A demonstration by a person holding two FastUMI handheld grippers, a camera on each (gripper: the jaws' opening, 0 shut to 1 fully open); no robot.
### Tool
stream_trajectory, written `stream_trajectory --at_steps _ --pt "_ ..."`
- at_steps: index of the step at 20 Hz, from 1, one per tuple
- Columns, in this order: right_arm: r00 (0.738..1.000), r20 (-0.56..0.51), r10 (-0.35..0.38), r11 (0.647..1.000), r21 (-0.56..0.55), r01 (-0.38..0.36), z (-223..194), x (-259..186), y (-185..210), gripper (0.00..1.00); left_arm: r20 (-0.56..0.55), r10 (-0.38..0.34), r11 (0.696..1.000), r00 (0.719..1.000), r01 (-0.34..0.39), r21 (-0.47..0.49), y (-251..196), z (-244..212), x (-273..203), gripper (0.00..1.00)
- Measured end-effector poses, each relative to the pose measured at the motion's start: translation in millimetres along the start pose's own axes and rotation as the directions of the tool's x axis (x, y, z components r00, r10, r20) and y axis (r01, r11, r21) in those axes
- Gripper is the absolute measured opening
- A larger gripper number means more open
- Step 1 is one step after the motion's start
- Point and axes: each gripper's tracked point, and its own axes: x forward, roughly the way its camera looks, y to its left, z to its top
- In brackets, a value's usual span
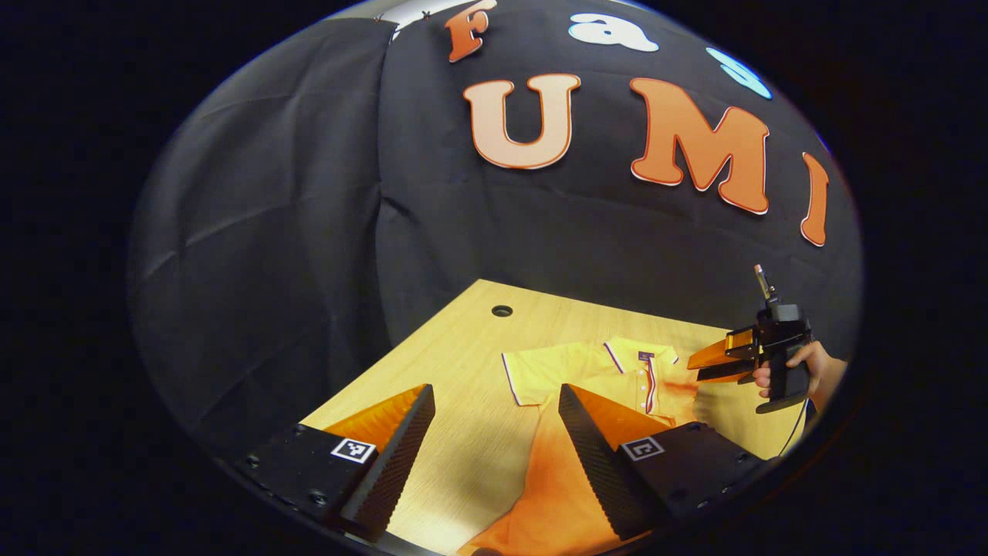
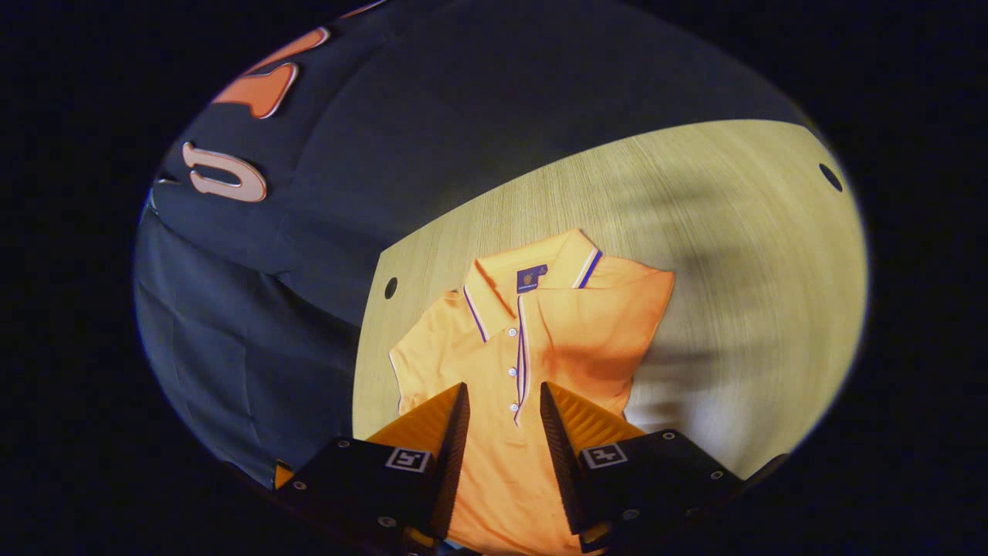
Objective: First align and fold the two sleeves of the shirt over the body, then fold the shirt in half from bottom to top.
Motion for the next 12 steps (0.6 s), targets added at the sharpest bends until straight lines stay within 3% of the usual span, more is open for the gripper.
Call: stream_trajectory --at_steps 1,3,4,5,8,12 --pt "0.999 0.028 -0.02 1.0 -0.022 0.021 3.2 -6.8 -1.1 0.72 -0.024 -0.019 1.0 1.0 0.019 -0.002 -0.1 -2.0 11.5 0.99" --pt "0.994 0.084 -0.063 0.997 -0.044 0.067 4.2 -22.3 -2.8 0.73 -0.073 -0.076 0.997 0.994 0.075 -0.022 -3.9 -5.4 39.0 0.99" --pt "0.991 0.108 -0.078 0.996 -0.042 0.083 2.0 -30.4 -1.1 0.66 -0.102 -0.096 0.995 0.99 0.093 -0.03 -3.3 -7.3 49.8 1.0" --pt "0.986 0.136 -0.096 0.994 -0.032 0.101 2.1 -37.9 -0.8 0.78 -0.132 -0.118 0.993 0.984 0.114 -0.038 -1.2 -10.2 62.0 0.99" --pt "0.96 0.22 -0.175 0.983 -0.013 0.182 -3.5 -61.0 -5.5 0.85 -0.231 -0.157 0.987 0.96 0.149 -0.054 1.6 -15.9 99.3 0.98" --pt "0.913 0.305 -0.271 0.959 0.002 0.284 -20.2 -97.7 -12.6 0.86 -0.408 -0.198 0.98 0.891 0.183 -0.076 -9.7 -34.0 148.6 0.98"
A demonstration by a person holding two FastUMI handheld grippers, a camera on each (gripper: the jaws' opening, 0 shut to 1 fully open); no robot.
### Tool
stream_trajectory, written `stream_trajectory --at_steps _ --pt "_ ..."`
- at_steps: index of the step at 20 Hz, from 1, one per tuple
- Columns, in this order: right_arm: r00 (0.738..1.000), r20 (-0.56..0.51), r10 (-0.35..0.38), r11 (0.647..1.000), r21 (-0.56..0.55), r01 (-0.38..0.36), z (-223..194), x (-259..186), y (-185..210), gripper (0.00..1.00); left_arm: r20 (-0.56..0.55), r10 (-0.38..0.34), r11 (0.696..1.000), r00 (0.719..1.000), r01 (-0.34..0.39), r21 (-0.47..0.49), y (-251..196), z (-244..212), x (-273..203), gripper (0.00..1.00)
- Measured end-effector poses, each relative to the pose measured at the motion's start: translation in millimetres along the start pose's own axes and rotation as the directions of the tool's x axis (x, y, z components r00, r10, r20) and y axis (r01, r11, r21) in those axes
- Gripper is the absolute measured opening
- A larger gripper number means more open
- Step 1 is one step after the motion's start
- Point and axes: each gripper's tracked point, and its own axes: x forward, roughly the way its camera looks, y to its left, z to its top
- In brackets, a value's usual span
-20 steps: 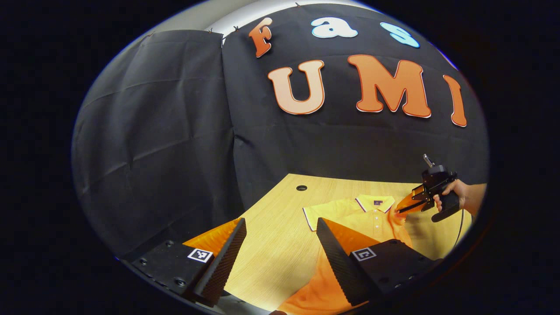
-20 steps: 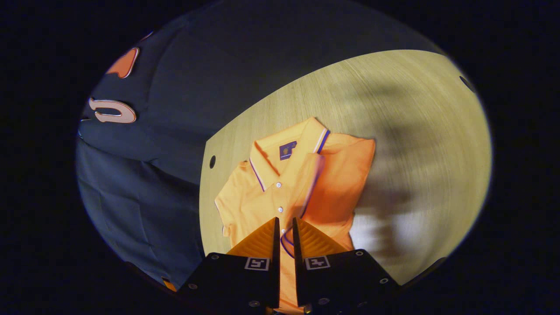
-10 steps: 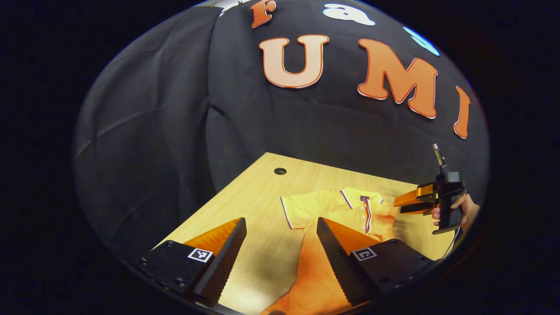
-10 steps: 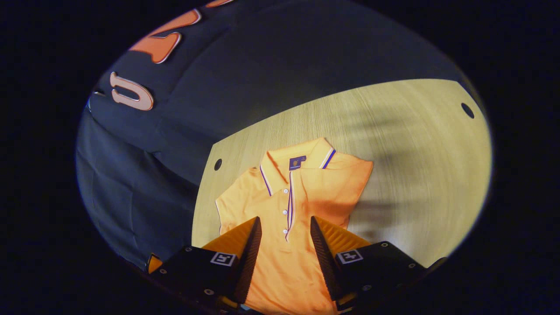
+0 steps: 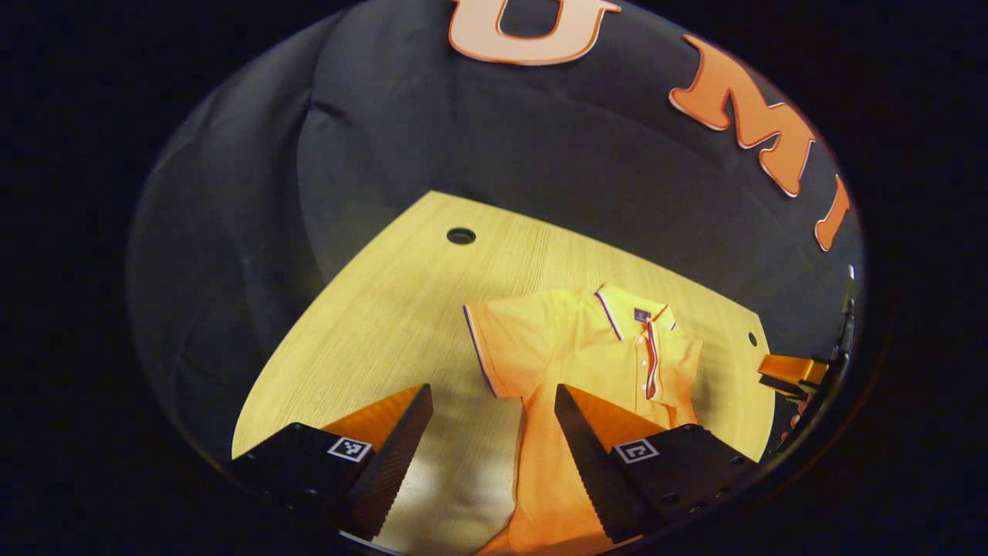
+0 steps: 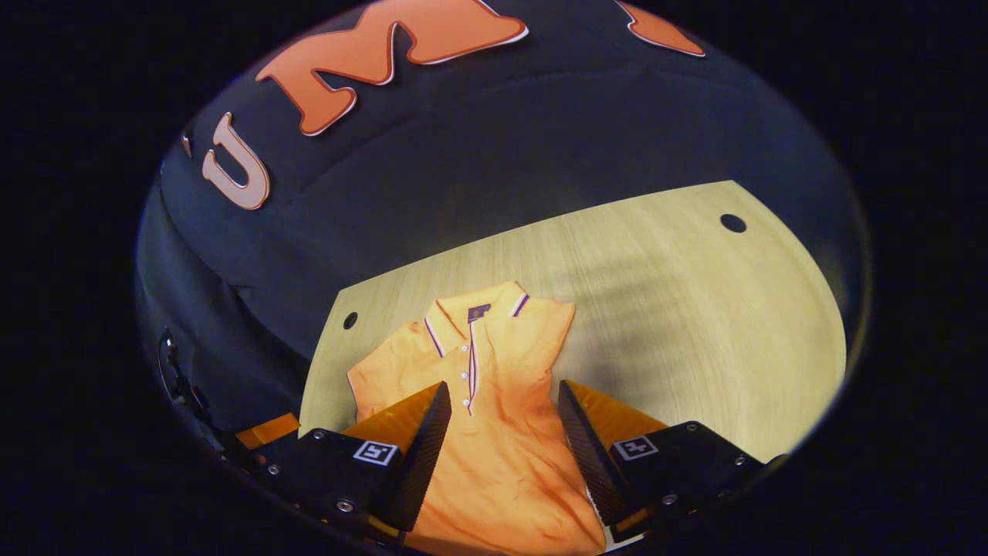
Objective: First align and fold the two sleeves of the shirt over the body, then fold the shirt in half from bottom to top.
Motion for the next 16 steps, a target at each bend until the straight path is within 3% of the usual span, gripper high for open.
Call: stream_trajectory --at_steps 4,9,11,15,16 --pt "0.99 0.115 -0.087 0.996 0.023 0.085 -1.1 -35.6 -10.3 0.86 -0.129 -0.02 1.0 0.991 0.021 0.008 0.2 8.1 47.6 0.98" --pt "0.949 0.24 -0.202 0.979 0.074 0.19 -8.9 -81.2 -23.7 0.86 -0.269 0.019 0.999 0.963 -0.009 0.038 6.8 10.3 95.7 0.96" --pt "0.933 0.269 -0.239 0.971 0.075 0.227 -12.9 -96.6 -27.5 0.86 -0.305 0.041 0.998 0.952 -0.027 0.051 6.6 9.1 113.0 0.92" --pt "0.911 0.298 -0.284 0.958 0.059 0.279 -15.2 -116.2 -31.7 0.86 -0.331 0.094 0.995 0.939 -0.076 0.068 6.8 10.7 139.2 0.95" --pt "0.908 0.306 -0.287 0.957 0.057 0.284 -15.1 -121.2 -31.7 0.86 -0.348 0.1 0.994 0.932 -0.08 0.071 4.0 7.0 143.8 0.88"
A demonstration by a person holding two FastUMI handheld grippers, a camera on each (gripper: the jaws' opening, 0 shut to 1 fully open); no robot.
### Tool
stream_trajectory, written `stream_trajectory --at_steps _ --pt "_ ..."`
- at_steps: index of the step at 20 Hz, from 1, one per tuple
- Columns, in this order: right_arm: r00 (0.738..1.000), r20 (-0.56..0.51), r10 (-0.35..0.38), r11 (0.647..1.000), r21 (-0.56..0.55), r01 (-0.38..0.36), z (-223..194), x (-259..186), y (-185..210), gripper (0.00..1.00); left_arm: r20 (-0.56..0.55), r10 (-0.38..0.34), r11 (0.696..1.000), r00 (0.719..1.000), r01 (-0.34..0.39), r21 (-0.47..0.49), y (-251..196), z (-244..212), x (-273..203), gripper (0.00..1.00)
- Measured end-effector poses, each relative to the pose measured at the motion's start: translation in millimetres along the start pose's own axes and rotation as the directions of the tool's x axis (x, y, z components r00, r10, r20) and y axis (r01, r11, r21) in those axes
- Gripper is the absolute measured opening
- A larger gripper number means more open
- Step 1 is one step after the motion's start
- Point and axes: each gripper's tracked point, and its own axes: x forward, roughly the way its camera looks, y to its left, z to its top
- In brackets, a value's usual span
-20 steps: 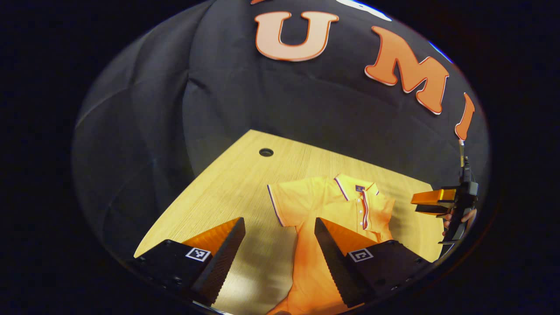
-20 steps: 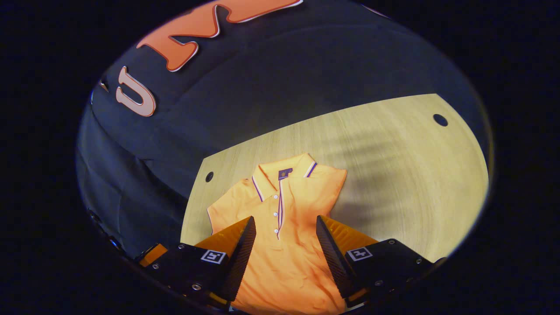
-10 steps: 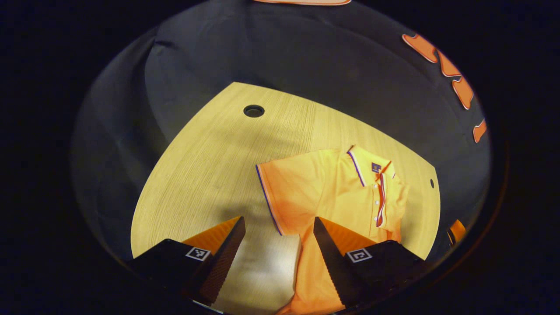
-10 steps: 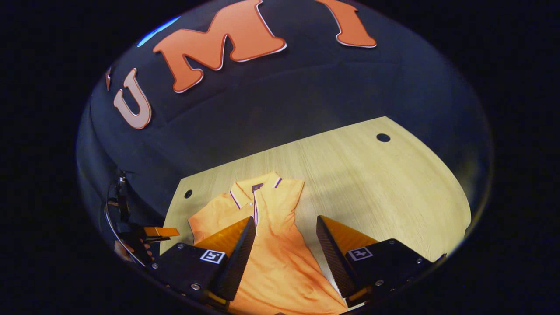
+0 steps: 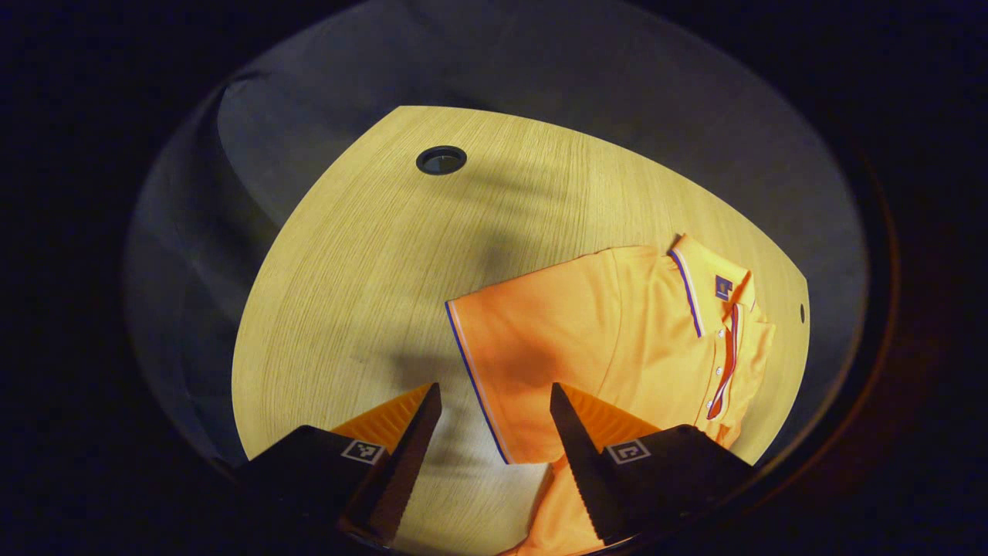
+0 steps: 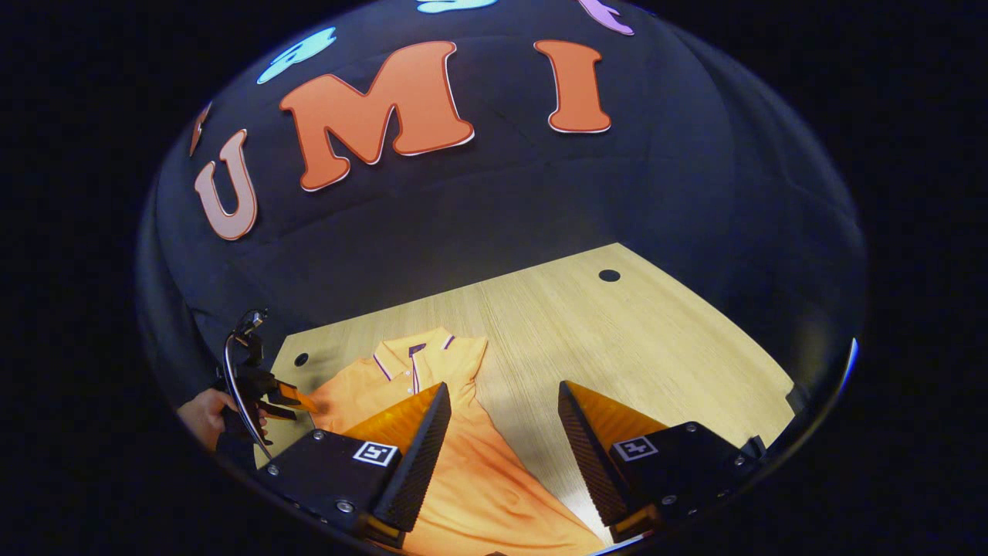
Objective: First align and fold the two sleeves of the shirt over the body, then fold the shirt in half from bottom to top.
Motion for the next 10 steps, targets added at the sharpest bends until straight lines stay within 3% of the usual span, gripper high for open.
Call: stream_trajectory --at_steps 5,7,10 --pt "0.997 0.072 -0.019 0.999 -0.024 0.021 12.9 -20.2 -5.3 0.86 -0.043 0.061 0.998 0.997 -0.06 0.019 -3.0 -2.0 19.3 0.8" --pt "0.996 0.089 -0.028 0.999 -0.026 0.031 14.1 -29.0 -10.3 0.86 -0.048 0.072 0.997 0.996 -0.071 0.021 -4.3 -1.2 24.2 0.86" --pt "0.994 0.102 -0.045 0.999 -0.017 0.047 14.5 -36.5 -20.8 0.86 -0.03 0.067 0.997 0.997 -0.066 0.031 -11.1 1.0 22.7 0.71"
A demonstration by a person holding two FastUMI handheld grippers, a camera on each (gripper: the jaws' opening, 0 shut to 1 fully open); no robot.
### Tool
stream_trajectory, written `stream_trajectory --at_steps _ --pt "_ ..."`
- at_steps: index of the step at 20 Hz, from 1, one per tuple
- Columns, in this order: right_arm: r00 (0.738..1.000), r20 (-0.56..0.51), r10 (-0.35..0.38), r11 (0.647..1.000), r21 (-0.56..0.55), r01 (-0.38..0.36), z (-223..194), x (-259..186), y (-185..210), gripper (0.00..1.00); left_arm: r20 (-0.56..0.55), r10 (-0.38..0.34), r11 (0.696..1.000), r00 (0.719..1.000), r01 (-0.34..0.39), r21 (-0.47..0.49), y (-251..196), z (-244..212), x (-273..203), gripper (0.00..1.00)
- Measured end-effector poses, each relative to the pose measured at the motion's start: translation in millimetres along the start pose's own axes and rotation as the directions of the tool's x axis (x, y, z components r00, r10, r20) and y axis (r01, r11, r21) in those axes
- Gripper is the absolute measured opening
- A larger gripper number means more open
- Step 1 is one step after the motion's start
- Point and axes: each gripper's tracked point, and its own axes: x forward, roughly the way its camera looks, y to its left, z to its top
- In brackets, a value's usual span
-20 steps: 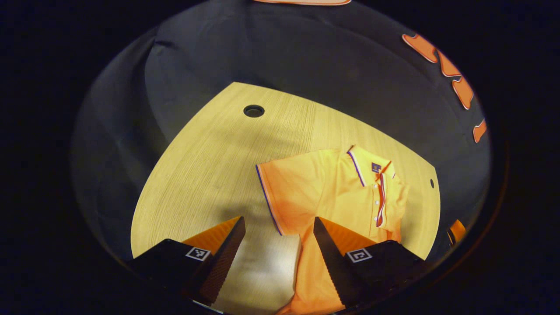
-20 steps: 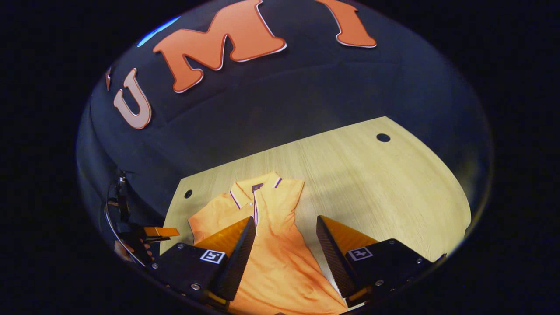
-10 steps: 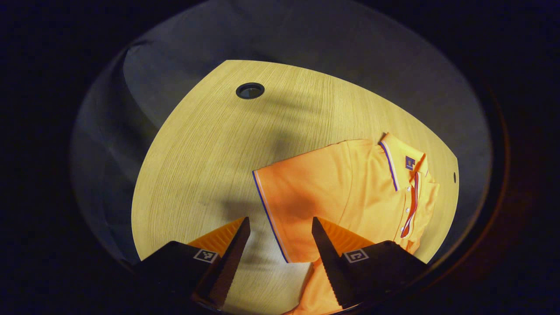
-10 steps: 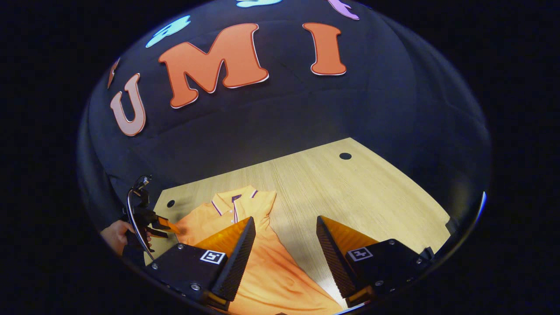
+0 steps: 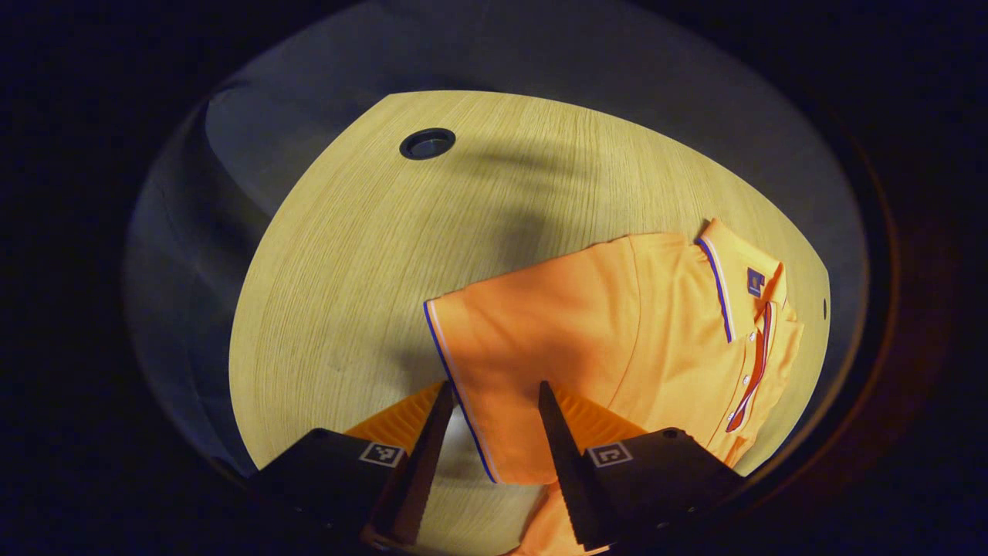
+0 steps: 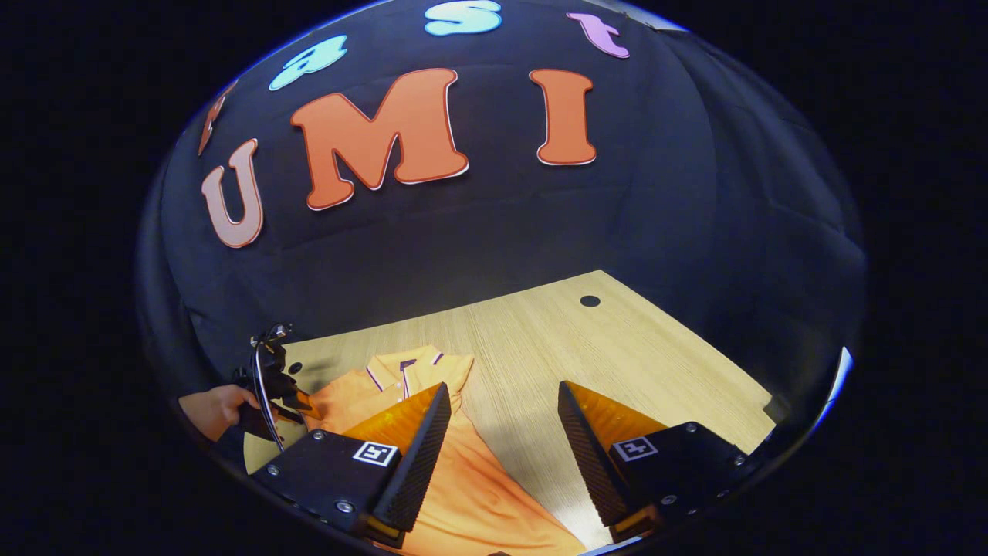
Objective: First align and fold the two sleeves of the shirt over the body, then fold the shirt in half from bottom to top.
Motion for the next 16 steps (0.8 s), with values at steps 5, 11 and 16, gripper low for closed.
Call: stream_trajectory --at_steps 5,11,16 --pt "0.997 0.069 -0.034 0.999 -0.009 0.035 7.4 -13.8 -19.5 0.86 0.06 -0.038 0.995 0.998 0.032 0.094 -6.6 1.6 -0.6 0.48" --pt "0.99 0.12 -0.075 0.995 -0.053 0.082 1.6 -29.2 -34.8 0.86 0.194 -0.119 0.981 0.974 0.086 0.174 -14.9 7.3 -0.9 0.1" --pt "0.99 0.112 -0.087 0.995 -0.048 0.093 -7.4 -33.6 -39.5 0.86 0.258 -0.191 0.964 0.947 0.131 0.233 -30.1 17.3 -19.9 0.1"
